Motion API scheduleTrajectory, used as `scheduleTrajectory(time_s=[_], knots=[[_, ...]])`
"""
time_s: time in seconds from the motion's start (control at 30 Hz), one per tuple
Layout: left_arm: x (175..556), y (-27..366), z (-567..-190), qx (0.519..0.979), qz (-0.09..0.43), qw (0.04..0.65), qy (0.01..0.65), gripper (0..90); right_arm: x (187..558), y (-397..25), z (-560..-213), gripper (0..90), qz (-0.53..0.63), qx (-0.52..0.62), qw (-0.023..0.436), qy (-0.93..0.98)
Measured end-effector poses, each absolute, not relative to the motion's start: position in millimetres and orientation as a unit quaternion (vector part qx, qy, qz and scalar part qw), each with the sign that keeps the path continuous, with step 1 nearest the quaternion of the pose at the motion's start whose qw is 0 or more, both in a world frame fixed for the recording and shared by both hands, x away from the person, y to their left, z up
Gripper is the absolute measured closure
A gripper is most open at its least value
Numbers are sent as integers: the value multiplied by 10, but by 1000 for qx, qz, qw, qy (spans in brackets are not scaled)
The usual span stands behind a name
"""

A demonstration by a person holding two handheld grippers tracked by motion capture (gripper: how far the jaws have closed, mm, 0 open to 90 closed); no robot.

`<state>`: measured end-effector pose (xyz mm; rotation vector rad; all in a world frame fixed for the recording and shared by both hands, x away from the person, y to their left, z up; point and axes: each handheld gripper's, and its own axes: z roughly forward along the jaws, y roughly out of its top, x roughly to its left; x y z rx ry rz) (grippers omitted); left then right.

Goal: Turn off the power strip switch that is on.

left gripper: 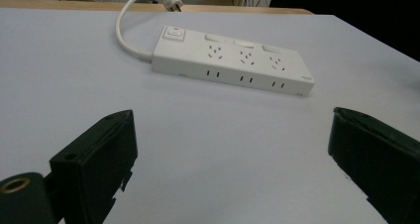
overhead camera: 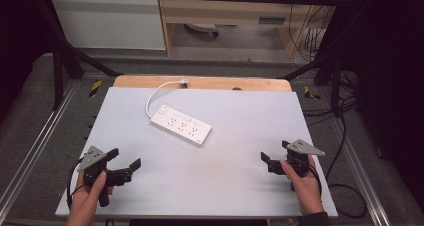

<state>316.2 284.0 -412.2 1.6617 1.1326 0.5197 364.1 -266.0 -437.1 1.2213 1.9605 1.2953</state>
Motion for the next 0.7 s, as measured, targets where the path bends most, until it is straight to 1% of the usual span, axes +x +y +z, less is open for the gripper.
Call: scheduleTrajectory(time_s=[0.2,0.6,0.7], knots=[[3167,2846,-4129,689,215,505,472,50,3618,-2638,-4308,41,496,434,255,707],[3171,2805,-4143,702,210,497,464,50,3576,-2550,-4209,38,515,410,251,710],[3172,2789,-4146,707,212,492,461,51,3551,-2476,-4136,34,521,396,244,715]])
